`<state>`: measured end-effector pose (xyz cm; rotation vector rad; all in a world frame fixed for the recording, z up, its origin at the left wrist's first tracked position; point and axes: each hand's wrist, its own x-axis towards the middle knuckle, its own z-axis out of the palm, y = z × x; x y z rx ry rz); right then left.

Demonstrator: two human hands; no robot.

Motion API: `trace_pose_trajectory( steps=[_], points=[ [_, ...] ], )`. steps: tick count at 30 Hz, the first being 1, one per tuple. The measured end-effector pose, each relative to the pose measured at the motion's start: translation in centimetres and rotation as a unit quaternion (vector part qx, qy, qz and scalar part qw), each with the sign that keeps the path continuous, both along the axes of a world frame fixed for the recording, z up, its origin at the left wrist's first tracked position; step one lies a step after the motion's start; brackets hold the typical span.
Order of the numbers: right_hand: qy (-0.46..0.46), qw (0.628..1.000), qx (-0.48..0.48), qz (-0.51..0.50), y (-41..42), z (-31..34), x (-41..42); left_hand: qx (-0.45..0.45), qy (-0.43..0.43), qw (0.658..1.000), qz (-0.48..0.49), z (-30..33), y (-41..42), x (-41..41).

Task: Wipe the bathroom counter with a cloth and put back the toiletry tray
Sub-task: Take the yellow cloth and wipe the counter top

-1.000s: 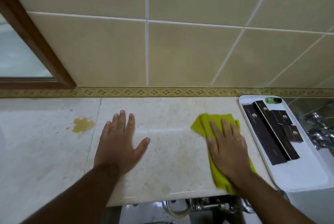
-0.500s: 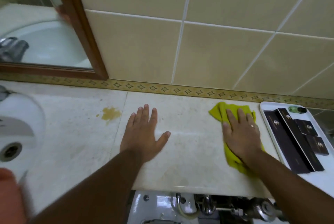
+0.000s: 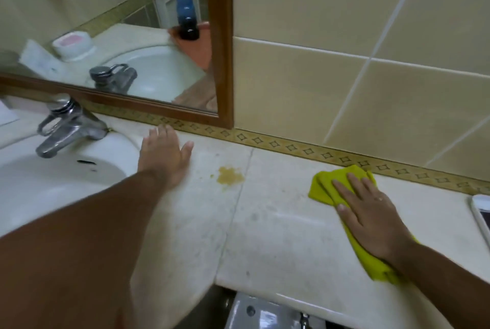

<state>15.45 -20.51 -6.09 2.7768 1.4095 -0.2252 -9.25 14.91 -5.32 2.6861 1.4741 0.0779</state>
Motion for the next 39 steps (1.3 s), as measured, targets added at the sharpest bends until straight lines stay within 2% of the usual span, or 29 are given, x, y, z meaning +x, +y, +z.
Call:
trace_pose_trajectory(
  steps=[2, 6, 8, 13, 16, 19, 21, 22, 24, 26, 28, 31, 33, 36, 39],
  points=[
    [-0.002, 1.0, -0.016, -0.02, 0.6, -0.1, -0.6, -0.019, 0.011, 1.0, 0.009, -1.7, 0.4, -0.3],
    [-0.002, 0.992, -0.025, 0.12, -1.9, -1.0, -3.1, 0.005, -0.004, 1.0, -0.001, -4.0, 1.1, -0.5],
    [-0.001, 0.987, -0.034, 0.157, -0.8, -0.7, -2.6, 0.013, -0.003, 1.0, -0.003, -4.4, 1.5, -0.5],
    [-0.02, 0.989, -0.008, 0.146, 13.6, -0.3, -5.3, 0.012, -0.008, 1.0, -0.007, -4.1, 1.3, -0.6],
    [-0.031, 0.981, -0.018, 0.192, 20.1, -0.5, -11.7, 0.002, -0.007, 1.0, 0.0, -3.9, 1.2, -0.4],
    [-0.002, 0.939, 0.007, 0.345, 14.0, -1.6, -16.8, -0.005, -0.007, 1.0, 0.003, -3.7, 1.1, -0.4],
    [0.048, 0.922, 0.004, 0.383, 6.9, -1.3, -15.4, -0.009, -0.006, 1.0, -0.002, -3.6, 1.1, -0.5],
    [0.036, 0.927, 0.008, 0.373, 4.2, -1.4, -12.7, -0.006, -0.006, 1.0, -0.006, -3.7, 1.2, -0.5],
    [0.001, 0.962, -0.001, 0.274, 1.8, -0.7, -6.3, -0.003, -0.007, 1.0, -0.013, -3.8, 1.4, -0.5],
    [0.008, 0.987, -0.02, 0.159, 4.5, 0.6, -2.3, -0.003, -0.009, 1.0, -0.011, -4.0, 1.6, -0.7],
    [-0.001, 0.994, -0.007, 0.109, 9.7, 0.5, -3.0, -0.013, -0.009, 1.0, -0.014, -4.2, 1.5, -0.7],
    [-0.014, 0.987, 0.015, 0.159, 18.0, -1.1, -9.5, -0.017, -0.016, 1.0, -0.013, -4.4, 1.7, -0.5],
    [-0.01, 0.977, 0.005, 0.212, 19.5, -1.5, -13.1, -0.035, -0.026, 0.999, -0.009, -4.6, 2.0, -0.2],
    [0.04, 0.936, 0.016, 0.349, 13.8, -0.8, -14.5, -0.027, -0.032, 0.999, -0.001, -4.2, 2.8, -1.2],
    [0.076, 0.924, 0.029, 0.375, 7.3, -0.6, -10.7, -0.024, -0.03, 0.999, -0.012, -4.5, 1.9, -0.6]
  ],
)
